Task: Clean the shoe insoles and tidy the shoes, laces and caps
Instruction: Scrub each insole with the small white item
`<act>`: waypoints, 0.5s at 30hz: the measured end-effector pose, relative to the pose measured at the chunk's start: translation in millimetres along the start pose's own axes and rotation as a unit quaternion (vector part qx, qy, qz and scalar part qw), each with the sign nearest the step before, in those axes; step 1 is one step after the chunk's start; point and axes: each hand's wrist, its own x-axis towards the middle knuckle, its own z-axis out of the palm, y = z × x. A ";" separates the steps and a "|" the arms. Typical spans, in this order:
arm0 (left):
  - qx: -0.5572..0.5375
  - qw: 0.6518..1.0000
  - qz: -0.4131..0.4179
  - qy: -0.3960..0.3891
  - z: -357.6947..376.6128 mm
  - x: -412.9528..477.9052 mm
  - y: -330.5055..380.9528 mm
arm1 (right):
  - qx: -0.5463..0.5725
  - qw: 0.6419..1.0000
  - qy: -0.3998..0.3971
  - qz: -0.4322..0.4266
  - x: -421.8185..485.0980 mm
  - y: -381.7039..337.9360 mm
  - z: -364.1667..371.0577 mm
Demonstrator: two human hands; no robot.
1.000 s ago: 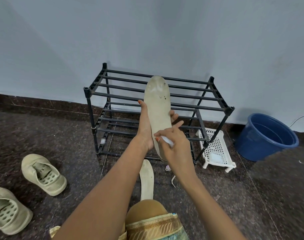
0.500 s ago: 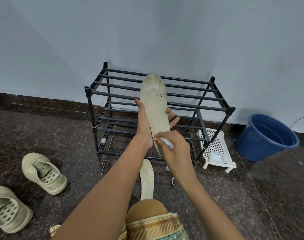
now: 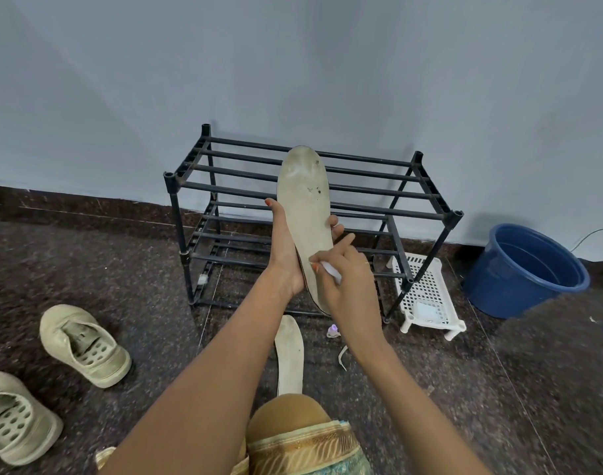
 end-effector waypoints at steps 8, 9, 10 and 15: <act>0.001 1.000 -0.003 -0.011 0.7 0.0 -0.1 | -0.009 1.000 0.015 -0.009 -2.0 6.1 -7.1; 0.007 1.000 -0.005 -0.010 0.6 -0.2 0.5 | -0.016 1.000 0.021 -0.009 2.2 6.1 -7.8; 0.014 1.000 -0.006 -0.010 0.4 -0.4 0.9 | -0.022 0.999 0.026 -0.008 5.9 5.9 -8.2; 0.025 0.999 -0.007 -0.020 0.4 -1.9 1.6 | -0.031 0.999 0.038 -0.006 14.7 4.7 -6.6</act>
